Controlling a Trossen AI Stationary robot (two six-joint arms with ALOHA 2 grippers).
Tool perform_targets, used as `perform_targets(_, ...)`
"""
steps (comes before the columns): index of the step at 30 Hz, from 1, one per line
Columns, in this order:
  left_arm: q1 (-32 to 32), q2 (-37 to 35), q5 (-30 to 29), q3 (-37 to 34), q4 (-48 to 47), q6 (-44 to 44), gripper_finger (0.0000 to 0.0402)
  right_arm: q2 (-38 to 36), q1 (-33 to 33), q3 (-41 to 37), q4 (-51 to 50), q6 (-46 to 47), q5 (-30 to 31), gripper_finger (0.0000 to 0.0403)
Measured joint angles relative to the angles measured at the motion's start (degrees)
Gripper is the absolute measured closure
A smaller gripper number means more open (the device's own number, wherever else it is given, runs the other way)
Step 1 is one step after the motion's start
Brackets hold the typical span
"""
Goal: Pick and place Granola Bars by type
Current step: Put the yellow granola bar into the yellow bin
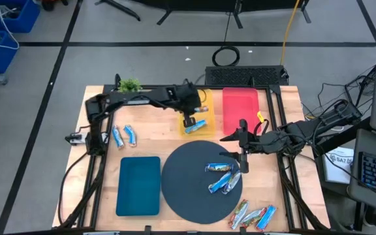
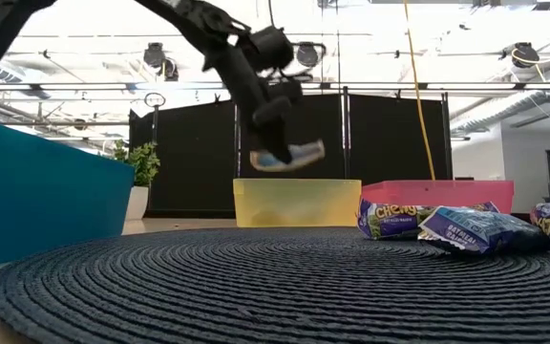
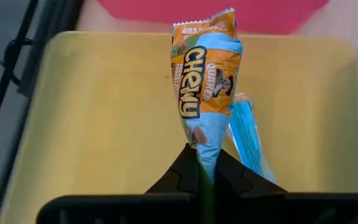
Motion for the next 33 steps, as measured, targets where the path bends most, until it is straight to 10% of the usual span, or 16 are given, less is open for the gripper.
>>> perform_targets(19, 0.69, 0.41, 0.59, -0.02, -8.01, -13.67, 0.0229, -0.70, 0.17, 0.00, 0.68, -1.42, -0.41, 0.0179)
perform_targets(33, -11.84, -16.22, -16.67, -0.05, -49.88, -73.68, 0.0179, -0.83, 0.10, 0.00, -4.61, -1.71, -0.39, 0.0169)
